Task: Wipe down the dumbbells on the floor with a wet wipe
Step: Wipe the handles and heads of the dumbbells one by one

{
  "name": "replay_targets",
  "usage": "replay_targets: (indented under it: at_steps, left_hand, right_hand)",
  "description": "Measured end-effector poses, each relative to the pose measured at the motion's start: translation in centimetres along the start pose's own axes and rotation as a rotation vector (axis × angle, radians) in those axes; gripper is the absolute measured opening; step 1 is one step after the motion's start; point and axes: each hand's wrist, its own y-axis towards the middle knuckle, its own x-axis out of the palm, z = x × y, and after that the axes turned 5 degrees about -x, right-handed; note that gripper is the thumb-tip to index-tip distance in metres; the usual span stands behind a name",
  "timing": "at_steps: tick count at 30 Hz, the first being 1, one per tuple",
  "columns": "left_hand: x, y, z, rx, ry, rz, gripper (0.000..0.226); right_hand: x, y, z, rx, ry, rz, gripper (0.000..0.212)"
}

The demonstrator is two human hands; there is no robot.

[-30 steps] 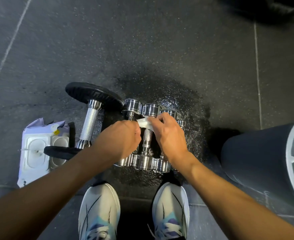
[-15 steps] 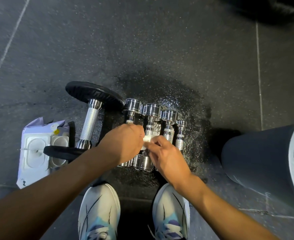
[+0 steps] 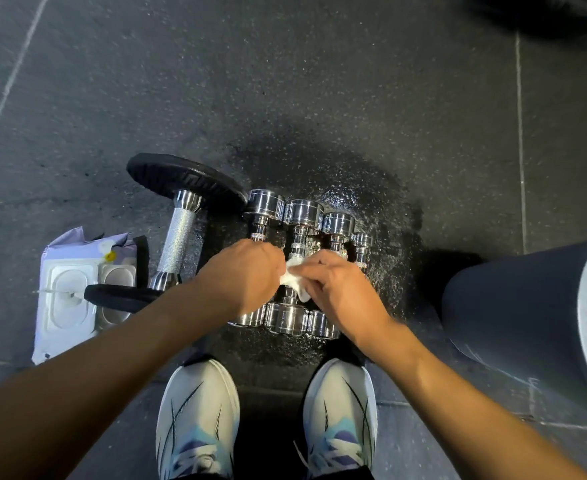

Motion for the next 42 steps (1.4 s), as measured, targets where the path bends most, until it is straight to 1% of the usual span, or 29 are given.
replay_targets:
  at_steps: [2, 4, 7, 10, 11, 13, 14, 15, 16, 17, 18, 20, 21, 22, 23, 24, 26, 27, 28, 31, 33, 36, 38, 40, 42]
  left_hand:
    - [0.1, -0.1, 0.2, 0.000, 0.007, -0.047, 0.019]
    - [0.1, -0.2, 0.4, -0.007, 0.013, -0.064, 0.017]
    - [0.1, -0.2, 0.4, -0.006, -0.003, -0.035, 0.022]
    - [0.4, 0.2, 0.0, -0.007, -0.085, 0.036, 0.033]
    - [0.6, 0.4, 0.0, -0.009, -0.115, 0.059, 0.036]
    - [0.7, 0.8, 0.3, -0.020, -0.168, 0.084, 0.034]
    - [0.7, 1.0, 0.6, -0.020, -0.172, 0.081, 0.031]
    - [0.6, 1.1, 0.9, -0.016, -0.166, 0.071, 0.030]
    - [0.5, 1.3, 1.1, -0.009, -0.160, 0.060, 0.030]
    - [0.4, 1.3, 1.4, -0.002, -0.160, 0.054, 0.029]
    - [0.2, 1.4, 1.5, 0.002, -0.160, 0.052, 0.029]
    - [0.0, 1.6, 1.5, 0.000, -0.161, 0.044, 0.031]
    - [-0.1, 1.5, 1.5, -0.004, -0.155, 0.035, 0.031]
    - [0.0, 1.5, 1.5, -0.007, -0.146, 0.029, 0.029]
    - [0.0, 1.5, 1.4, -0.007, -0.137, 0.025, 0.025]
    - [0.1, 1.4, 1.3, -0.005, -0.131, 0.019, 0.022]
    - [0.2, 1.3, 1.1, -0.006, -0.116, -0.004, 0.024]
    - [0.4, 1.2, 1.0, -0.010, -0.103, -0.025, 0.026]
    - [0.5, 1.1, 0.9, -0.012, -0.090, -0.041, 0.026]
    - [1.0, 1.0, 0.9, -0.025, -0.068, -0.044, 0.023]
    - [1.1, 1.0, 1.0, -0.037, -0.069, 0.013, 0.021]
    - [1.0, 1.0, 1.0, -0.030, -0.093, 0.104, 0.025]
    - [0.9, 1.1, 0.7, -0.009, -0.127, 0.110, 0.024]
    - [0.6, 1.0, 0.6, -0.022, -0.169, 0.107, 0.014]
    - [0.0, 1.1, 0.5, -0.054, -0.171, 0.116, 0.016]
  right_hand:
    - [-0.1, -0.5, -0.6, -0.018, 0.010, -0.072, 0.023]
    - [-0.2, -0.6, -1.2, -0.032, -0.010, -0.098, 0.023]
    - [-0.1, 0.0, -1.6, 0.004, -0.068, -0.012, 0.023]
    - [-0.3, 1.4, -1.3, 0.079, -0.099, 0.111, 0.024]
    - [-0.3, 1.8, -1.2, 0.089, -0.135, 0.121, 0.026]
    - [-0.3, 2.4, -0.9, 0.102, -0.144, 0.193, 0.026]
    - [-0.2, 2.6, -0.9, 0.149, -0.116, 0.228, 0.025]
    - [0.2, 2.7, -0.7, 0.166, -0.077, 0.224, 0.025]
    - [0.5, 2.7, -0.6, 0.145, -0.052, 0.216, 0.025]
    - [0.6, 2.6, -0.7, 0.192, -0.036, 0.225, 0.023]
    - [1.0, 2.4, -0.6, 0.178, -0.004, 0.259, 0.019]
    - [1.3, 2.2, -0.9, 0.230, 0.089, 0.311, 0.013]
    - [1.0, 1.8, -0.8, 0.180, 0.063, 0.319, 0.015]
    - [0.9, 1.6, -1.0, 0.152, 0.005, 0.293, 0.019]
    - [0.9, 1.3, -0.9, 0.181, -0.005, 0.258, 0.022]
    - [0.9, 0.7, -1.3, 0.198, 0.038, 0.271, 0.023]
    - [1.2, -0.2, -2.3, 0.206, 0.127, 0.289, 0.026]
    - [0.8, -0.5, -3.0, 0.196, 0.041, 0.257, 0.032]
    - [0.8, -0.8, -3.4, 0.182, 0.048, 0.266, 0.037]
    - [1.0, -1.5, -3.8, 0.217, 0.188, 0.272, 0.046]
    - [0.7, -1.8, -4.1, 0.280, 0.323, 0.312, 0.048]
    - [0.0, -1.7, -4.0, 0.320, 0.416, 0.332, 0.041]
    - [-0.6, -1.5, -3.8, 0.301, 0.403, 0.351, 0.033]
    - [-1.0, -1.5, -3.4, 0.302, 0.404, 0.369, 0.026]
    - [-1.2, -1.6, -3.2, 0.312, 0.398, 0.394, 0.025]
